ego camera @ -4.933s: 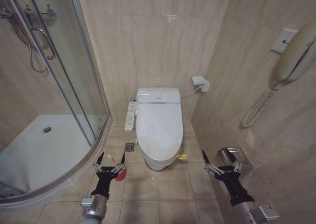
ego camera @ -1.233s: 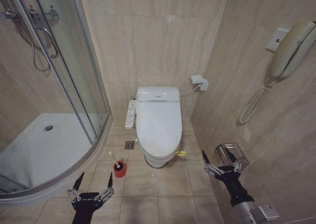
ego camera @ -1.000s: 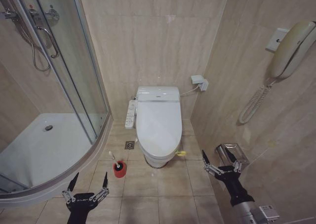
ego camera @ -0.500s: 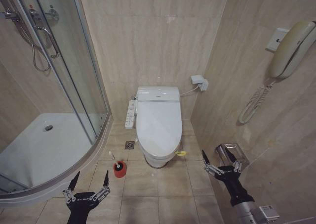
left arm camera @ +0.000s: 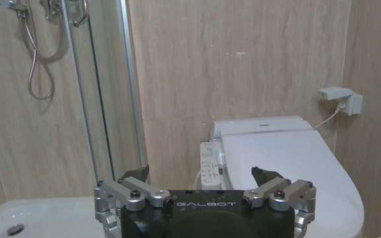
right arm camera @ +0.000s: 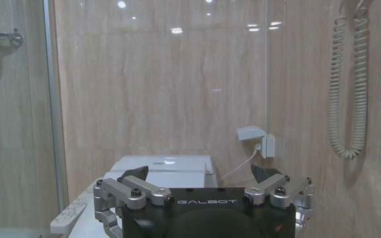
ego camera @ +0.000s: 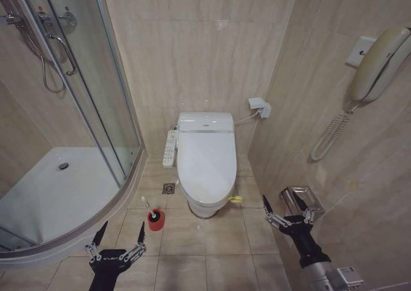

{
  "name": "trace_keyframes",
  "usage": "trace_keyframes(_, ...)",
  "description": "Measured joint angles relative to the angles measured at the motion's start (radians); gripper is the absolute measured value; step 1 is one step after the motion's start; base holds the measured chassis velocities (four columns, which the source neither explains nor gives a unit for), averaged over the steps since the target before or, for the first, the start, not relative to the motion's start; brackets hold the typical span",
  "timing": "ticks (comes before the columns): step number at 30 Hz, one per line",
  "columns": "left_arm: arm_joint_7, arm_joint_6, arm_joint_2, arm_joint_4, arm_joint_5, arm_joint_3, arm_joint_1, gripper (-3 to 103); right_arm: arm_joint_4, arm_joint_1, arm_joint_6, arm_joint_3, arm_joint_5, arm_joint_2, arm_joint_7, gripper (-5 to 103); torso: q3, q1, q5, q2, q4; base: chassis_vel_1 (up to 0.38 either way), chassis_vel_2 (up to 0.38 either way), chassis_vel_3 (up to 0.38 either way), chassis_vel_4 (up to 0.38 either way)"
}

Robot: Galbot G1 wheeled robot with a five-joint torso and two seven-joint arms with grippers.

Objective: Open the toilet lid, clean the toilet bowl with a toilet brush, close the toilet lid, and flush.

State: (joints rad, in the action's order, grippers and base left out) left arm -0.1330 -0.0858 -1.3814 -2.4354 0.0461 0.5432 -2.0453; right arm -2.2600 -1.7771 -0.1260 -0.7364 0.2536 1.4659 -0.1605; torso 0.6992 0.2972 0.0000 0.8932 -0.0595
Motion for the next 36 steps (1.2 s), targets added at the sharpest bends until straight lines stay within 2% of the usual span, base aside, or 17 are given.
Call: trace_keyframes(36, 0.000, 0.003, 0.000, -0.001, -0.002, -0.001, 0.001, 100, 0.000, 0.000, 0.000, 0.000, 0.000, 0.000, 0.000, 100, 0.000, 0.000, 0.0000, 0.000, 0.0000, 0.000, 0.000, 0.000, 0.000)
